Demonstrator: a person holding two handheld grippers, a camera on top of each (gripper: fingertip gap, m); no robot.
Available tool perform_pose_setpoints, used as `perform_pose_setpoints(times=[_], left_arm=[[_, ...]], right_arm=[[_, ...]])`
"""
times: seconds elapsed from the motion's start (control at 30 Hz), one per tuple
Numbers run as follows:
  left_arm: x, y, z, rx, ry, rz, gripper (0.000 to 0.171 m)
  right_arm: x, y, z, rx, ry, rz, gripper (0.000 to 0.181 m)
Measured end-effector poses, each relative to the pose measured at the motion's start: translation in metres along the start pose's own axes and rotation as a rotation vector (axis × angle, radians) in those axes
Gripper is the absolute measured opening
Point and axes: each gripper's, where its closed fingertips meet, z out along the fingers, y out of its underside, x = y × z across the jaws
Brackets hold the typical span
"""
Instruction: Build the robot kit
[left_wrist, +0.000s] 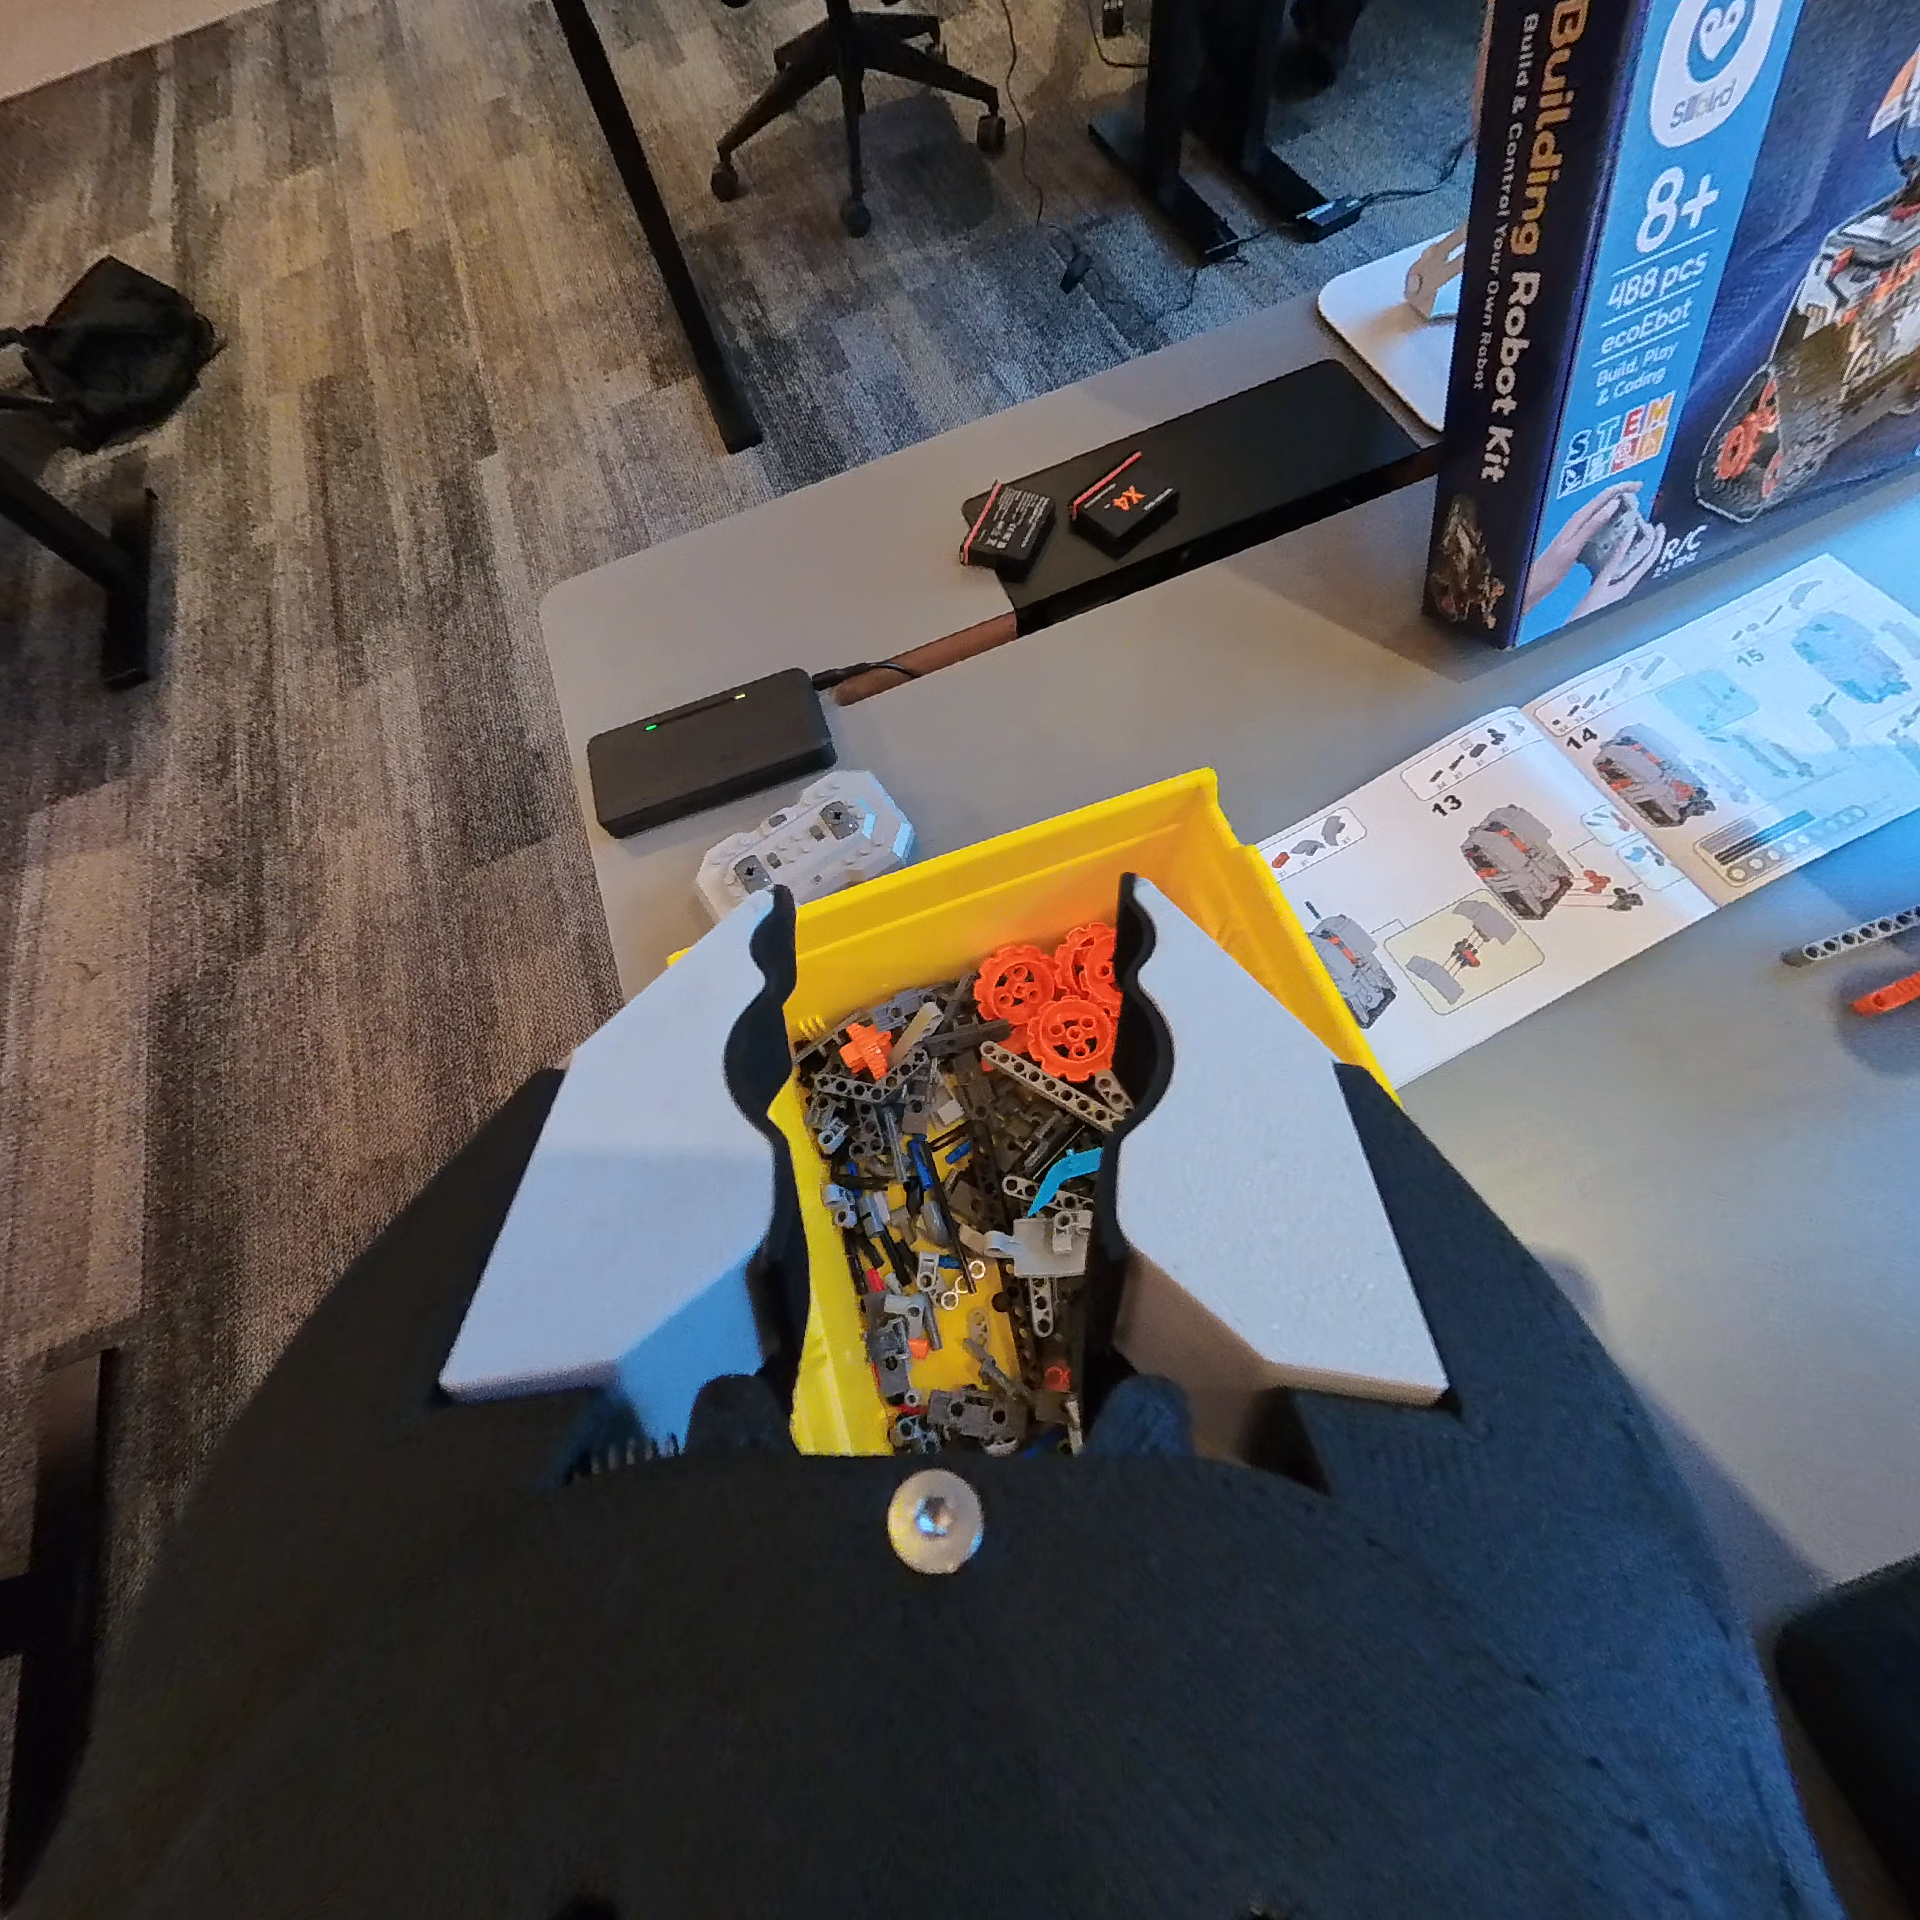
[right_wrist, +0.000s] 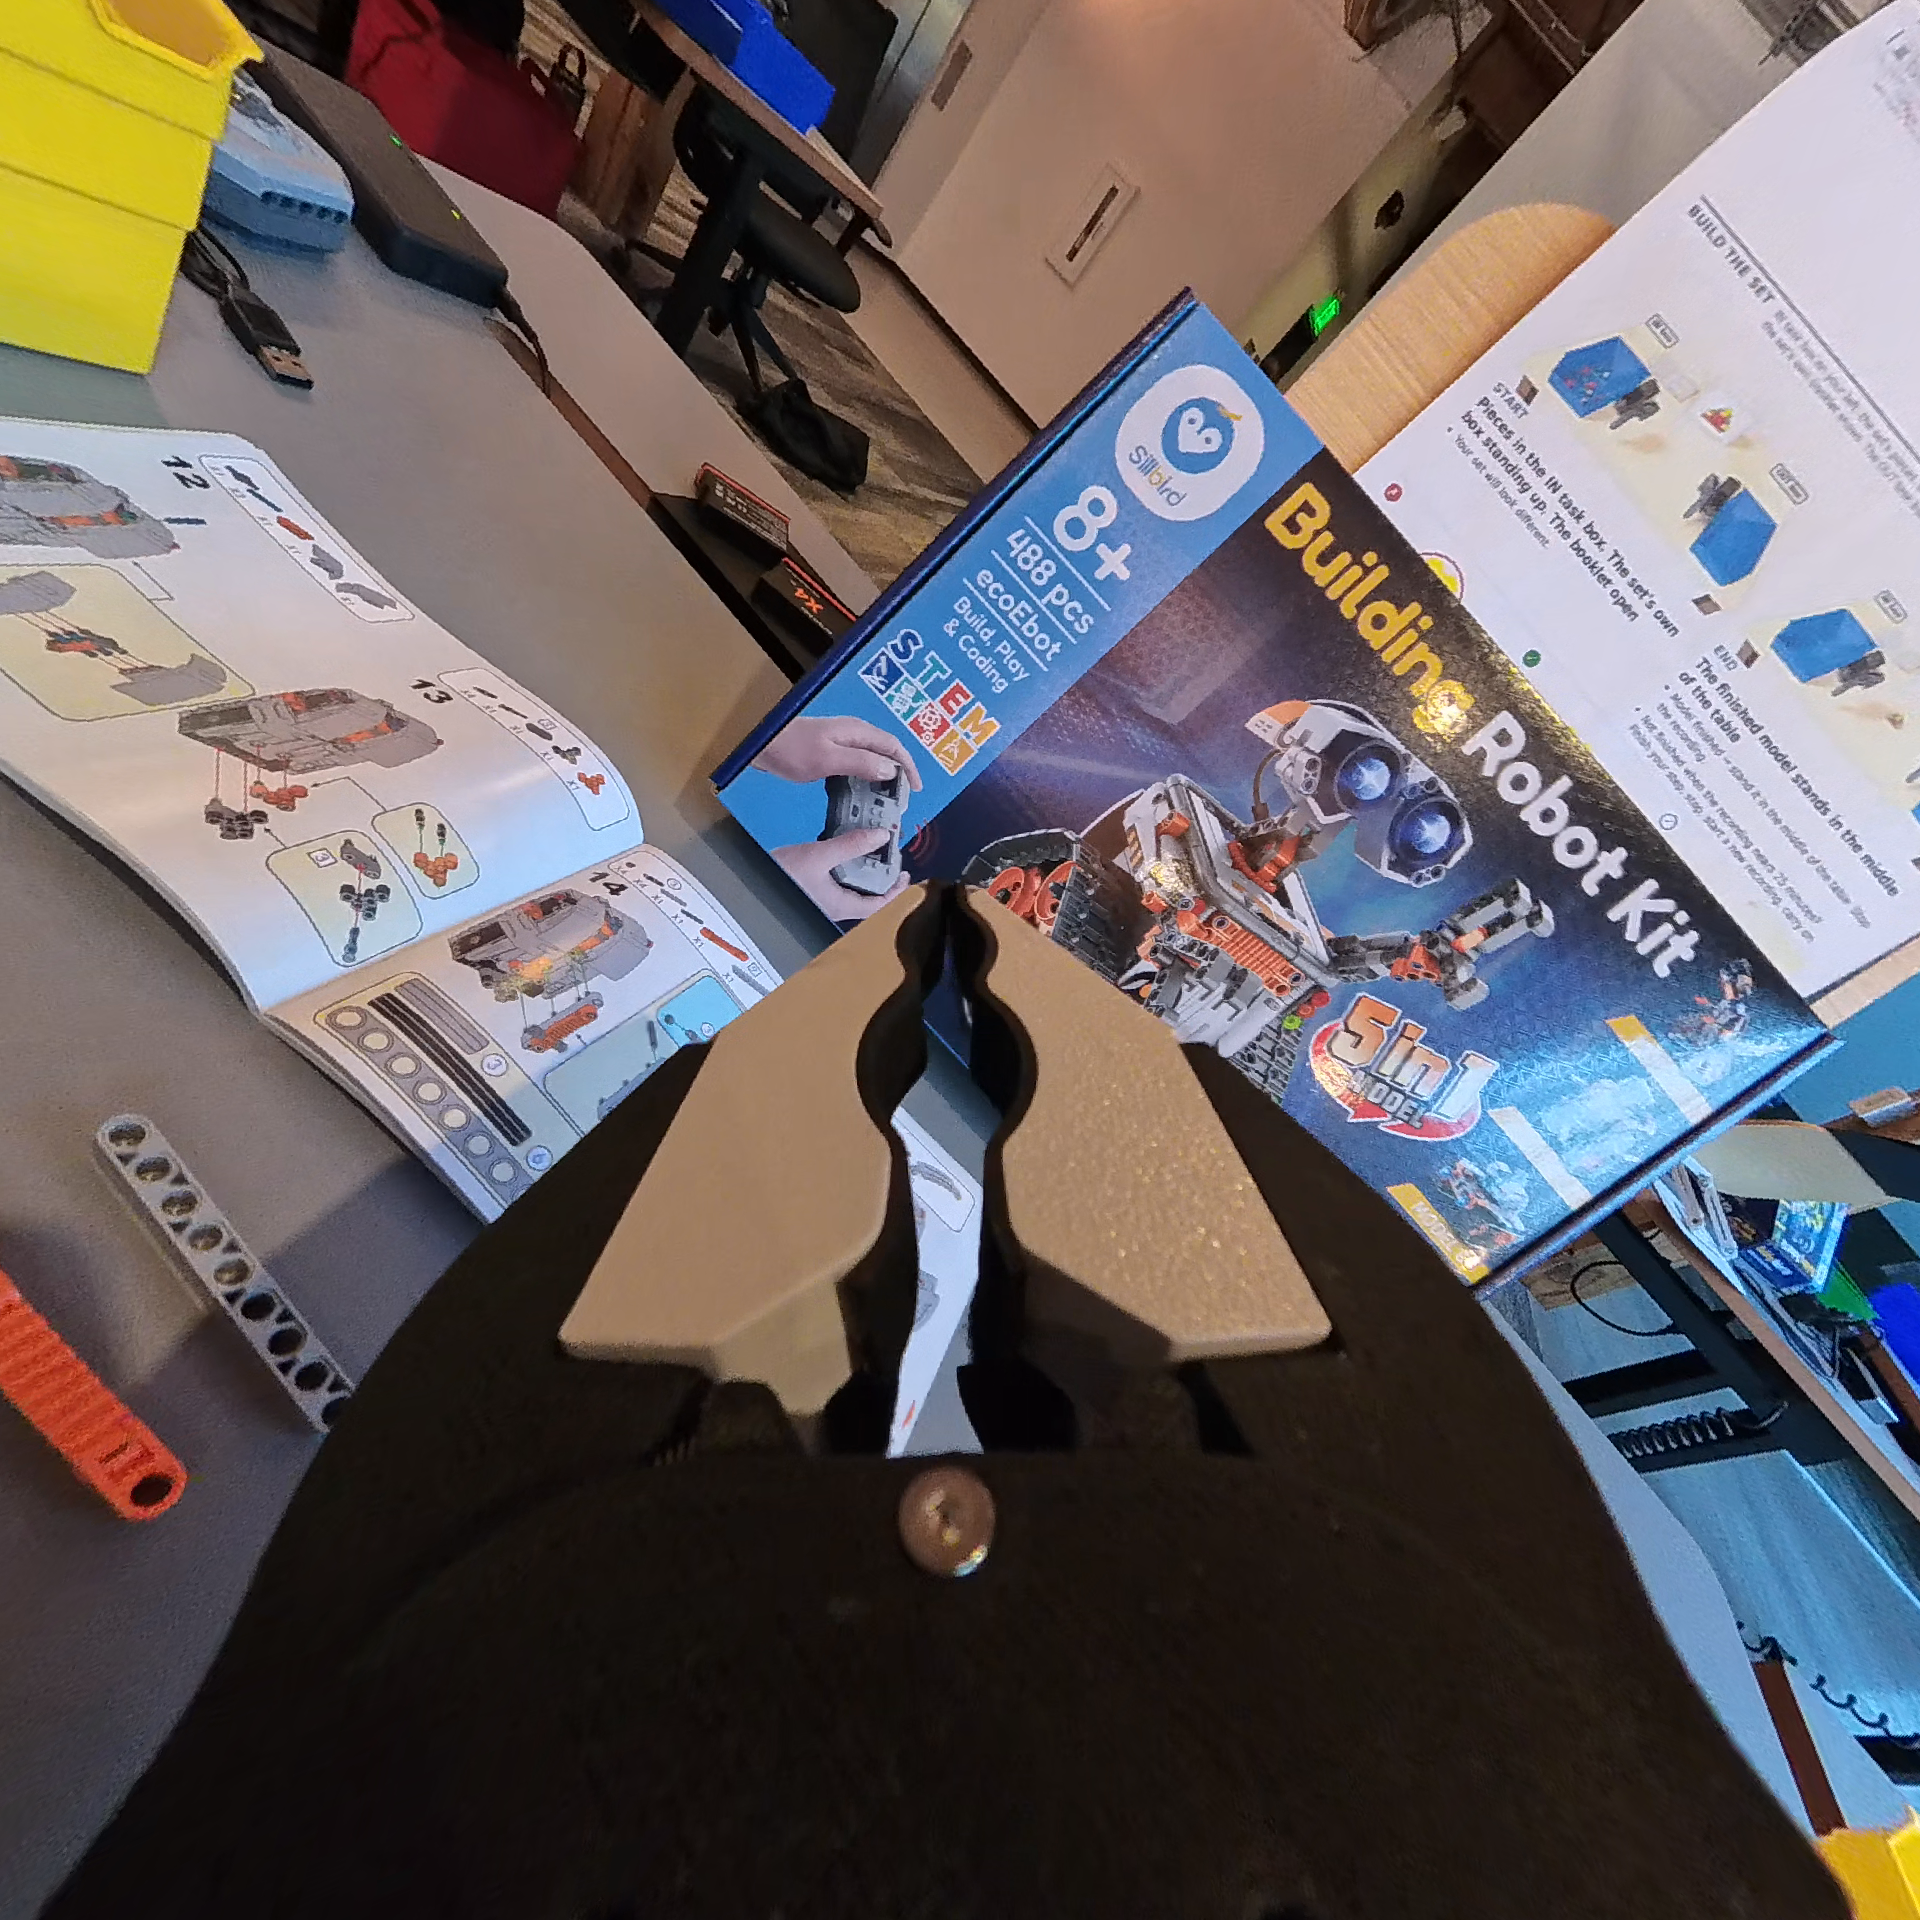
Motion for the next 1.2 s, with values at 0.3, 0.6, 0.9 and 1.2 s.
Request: perform_pose_setpoints(times=[0.3, 0.6, 0.9, 1.2], left_arm=[[0.001, 0.002, -0.005, -0.002, 0.016, 0.014, 0.056], [-0.010, 0.050, 0.017, -0.259, 0.067, 0.038, 0.030], [-0.009, 0.119, 0.099, -0.636, 0.181, -0.024, 0.047], [-0.022, 0.157, 0.129, -0.807, 0.073, -0.022, 0.075]], right_arm=[[-0.015, 0.010, 0.007, -0.044, -0.044, -0.105, 0.000], [-0.019, 0.016, 0.010, -0.047, -0.069, -0.114, 0.000], [-0.020, 0.021, 0.012, -0.055, -0.080, -0.098, 0.000], [-0.029, 0.018, 0.012, -0.053, -0.113, -0.139, 0.000]])
